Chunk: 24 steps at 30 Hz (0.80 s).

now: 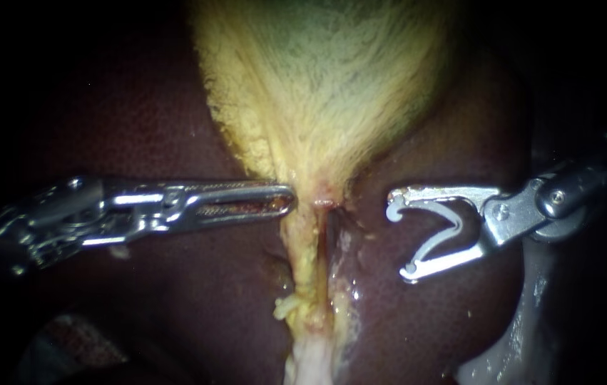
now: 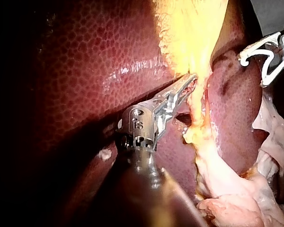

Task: Clipping second clip left tube

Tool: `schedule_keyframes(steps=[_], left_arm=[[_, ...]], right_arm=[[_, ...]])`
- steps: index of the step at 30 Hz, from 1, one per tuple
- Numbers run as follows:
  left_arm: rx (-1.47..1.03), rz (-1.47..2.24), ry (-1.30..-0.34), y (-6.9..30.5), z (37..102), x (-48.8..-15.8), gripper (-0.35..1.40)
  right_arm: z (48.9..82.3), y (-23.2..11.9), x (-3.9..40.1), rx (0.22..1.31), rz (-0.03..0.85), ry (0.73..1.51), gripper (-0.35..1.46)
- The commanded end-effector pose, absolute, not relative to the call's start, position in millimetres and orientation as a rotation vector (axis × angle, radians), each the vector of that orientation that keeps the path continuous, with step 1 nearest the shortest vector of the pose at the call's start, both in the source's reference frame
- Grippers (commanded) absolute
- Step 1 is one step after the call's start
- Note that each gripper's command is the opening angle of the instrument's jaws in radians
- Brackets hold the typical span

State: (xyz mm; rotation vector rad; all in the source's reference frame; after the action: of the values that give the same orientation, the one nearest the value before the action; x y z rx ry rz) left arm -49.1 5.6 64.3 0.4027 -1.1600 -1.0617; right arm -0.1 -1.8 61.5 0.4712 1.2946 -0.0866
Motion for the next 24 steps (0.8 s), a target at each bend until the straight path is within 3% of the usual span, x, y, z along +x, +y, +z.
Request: schedule_keyframes(steps=[1,10,24], left_arm=[[0.403,-1.062,-1.16,5.6,64.3,-49.1,-0.35],[0.408,-1.066,-1.159,5.5,64.0,-48.4,-0.35],[0.395,-1.106,-1.149,5.3,59.5,-43.8,-0.35]], right_arm=[[61.5,-1.8,-0.1,0.471,-0.087,1.294,0.6],[61.6,-2.6,1.0,0.467,-0.086,1.293,0.6],[63.9,-6.1,6.4,0.592,0.047,1.259,0.6]])
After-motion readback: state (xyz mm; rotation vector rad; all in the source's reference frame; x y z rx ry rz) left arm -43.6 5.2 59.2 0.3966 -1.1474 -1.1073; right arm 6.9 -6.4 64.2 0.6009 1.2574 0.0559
